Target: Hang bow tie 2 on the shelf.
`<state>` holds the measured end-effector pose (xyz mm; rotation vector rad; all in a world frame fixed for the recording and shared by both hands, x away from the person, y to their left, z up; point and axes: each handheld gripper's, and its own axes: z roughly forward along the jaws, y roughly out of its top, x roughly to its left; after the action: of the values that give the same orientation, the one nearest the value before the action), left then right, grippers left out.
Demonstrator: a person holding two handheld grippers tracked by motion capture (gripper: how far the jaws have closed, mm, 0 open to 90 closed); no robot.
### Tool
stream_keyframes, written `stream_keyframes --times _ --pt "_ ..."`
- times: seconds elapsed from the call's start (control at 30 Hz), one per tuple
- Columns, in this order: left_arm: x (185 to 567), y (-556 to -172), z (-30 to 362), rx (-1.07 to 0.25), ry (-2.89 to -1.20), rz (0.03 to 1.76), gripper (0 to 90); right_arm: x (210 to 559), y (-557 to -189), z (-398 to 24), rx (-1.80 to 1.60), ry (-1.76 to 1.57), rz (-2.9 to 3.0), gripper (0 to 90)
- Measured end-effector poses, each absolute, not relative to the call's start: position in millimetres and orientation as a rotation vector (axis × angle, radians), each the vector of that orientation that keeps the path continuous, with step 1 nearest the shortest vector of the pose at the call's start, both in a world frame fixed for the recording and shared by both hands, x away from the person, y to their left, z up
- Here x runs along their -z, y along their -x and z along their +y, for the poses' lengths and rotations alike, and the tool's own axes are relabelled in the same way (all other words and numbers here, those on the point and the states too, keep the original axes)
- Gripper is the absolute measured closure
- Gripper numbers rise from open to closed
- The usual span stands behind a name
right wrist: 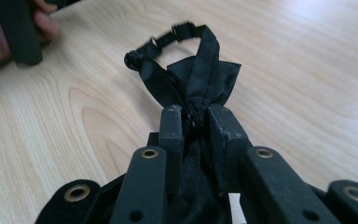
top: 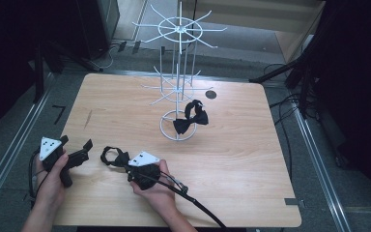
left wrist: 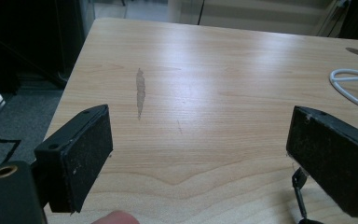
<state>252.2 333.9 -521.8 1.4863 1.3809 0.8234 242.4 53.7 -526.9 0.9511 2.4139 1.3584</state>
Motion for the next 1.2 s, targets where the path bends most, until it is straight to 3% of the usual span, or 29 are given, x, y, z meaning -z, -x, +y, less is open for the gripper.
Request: stream_keyframes --times 1.2 --pt "521.9 -252.5 333.4 -0.822 -1.483 1.379 7.3 480.9 -235.2 3.4 -1.501 -0.909 2.188 77.4"
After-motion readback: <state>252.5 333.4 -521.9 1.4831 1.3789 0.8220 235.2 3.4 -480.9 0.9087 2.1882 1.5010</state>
